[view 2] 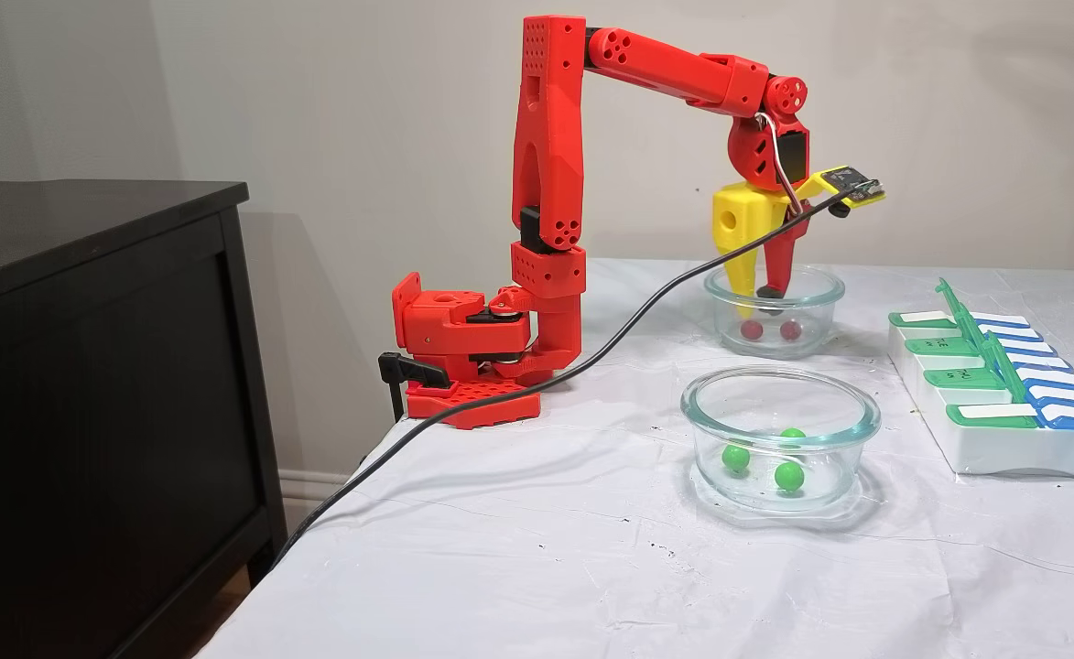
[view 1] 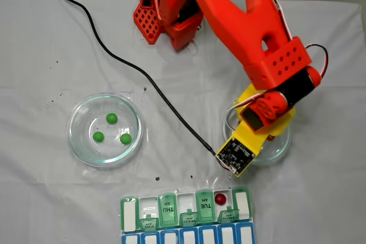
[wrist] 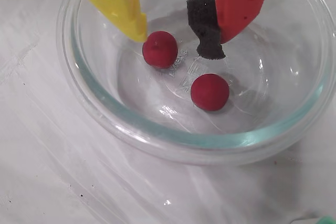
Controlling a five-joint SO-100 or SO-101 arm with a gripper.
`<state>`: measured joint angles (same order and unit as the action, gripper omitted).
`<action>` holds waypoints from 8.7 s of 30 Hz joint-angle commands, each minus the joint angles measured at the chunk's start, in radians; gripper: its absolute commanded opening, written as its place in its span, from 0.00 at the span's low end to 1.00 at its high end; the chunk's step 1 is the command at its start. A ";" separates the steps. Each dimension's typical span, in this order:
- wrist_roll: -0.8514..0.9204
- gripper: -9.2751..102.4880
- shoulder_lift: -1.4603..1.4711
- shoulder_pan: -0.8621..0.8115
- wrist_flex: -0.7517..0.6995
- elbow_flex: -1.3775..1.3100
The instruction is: Sort medicines into box.
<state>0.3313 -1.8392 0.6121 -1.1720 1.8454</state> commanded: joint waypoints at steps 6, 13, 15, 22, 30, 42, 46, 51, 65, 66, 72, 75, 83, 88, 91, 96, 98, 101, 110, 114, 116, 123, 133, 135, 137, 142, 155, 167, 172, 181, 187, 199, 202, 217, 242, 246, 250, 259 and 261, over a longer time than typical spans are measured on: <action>-0.003 0.29 -0.029 0.003 0.015 -0.009; -0.009 0.29 -0.023 0.017 0.018 0.015; -0.009 0.30 -0.020 0.020 0.020 0.025; -0.006 0.30 0.006 0.021 0.021 0.032; -0.002 0.29 0.020 0.023 0.034 0.057; -0.009 0.24 0.060 0.040 0.037 0.061; -0.009 0.27 0.055 0.051 0.032 0.066; -0.012 0.24 0.052 0.052 0.035 0.066; -0.012 0.23 0.023 0.074 0.015 0.072; -0.014 0.23 0.029 0.074 0.020 0.072; -0.011 0.12 0.046 0.069 0.041 0.078; 0.006 0.10 0.049 0.072 0.028 0.074; 0.020 0.08 -0.061 0.026 -0.066 -0.014; -0.052 0.08 -0.193 -0.041 -0.112 -0.106; -0.127 0.08 -0.295 -0.095 -0.074 -0.127; -0.196 0.08 -0.396 -0.190 0.002 -0.137; -0.190 0.08 -0.399 -0.238 0.051 -0.126; -0.166 0.08 -0.371 -0.291 0.091 -0.123; -0.038 0.08 -0.221 -0.497 0.109 -0.187; 0.005 0.08 -0.137 -0.555 0.156 -0.189; 0.017 0.08 -0.097 -0.584 0.158 -0.213; 0.035 0.08 -0.058 -0.574 0.138 -0.244; 0.017 0.08 0.120 -0.560 0.170 -0.373; 0.011 0.08 0.112 -0.558 0.218 -0.354; 0.018 0.08 0.064 -0.546 0.282 -0.291; 0.028 0.08 0.023 -0.528 0.336 -0.233; 0.032 0.18 0.051 -0.500 0.238 -0.273; 0.025 0.22 0.069 -0.525 0.256 -0.296; 0.026 0.25 0.081 -0.534 0.262 -0.307; 0.025 0.28 -0.089 -0.489 0.135 -0.293; 0.020 0.13 -0.242 -0.374 0.008 -0.276; 0.199 0.08 -0.377 -0.081 -0.069 -0.057; 0.313 0.08 -0.399 -0.069 0.000 0.025; 0.382 0.22 -0.314 -0.021 0.091 0.184; 0.405 0.31 -0.147 -0.064 0.204 0.160; 0.425 0.31 -0.107 -0.077 0.192 0.126; 0.449 0.31 -0.058 -0.086 0.183 0.094; 0.512 0.29 -0.021 -0.112 0.202 0.064; 0.520 0.28 -0.020 -0.115 0.218 0.066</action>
<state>0.8283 -1.8423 0.5216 -0.9710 1.9926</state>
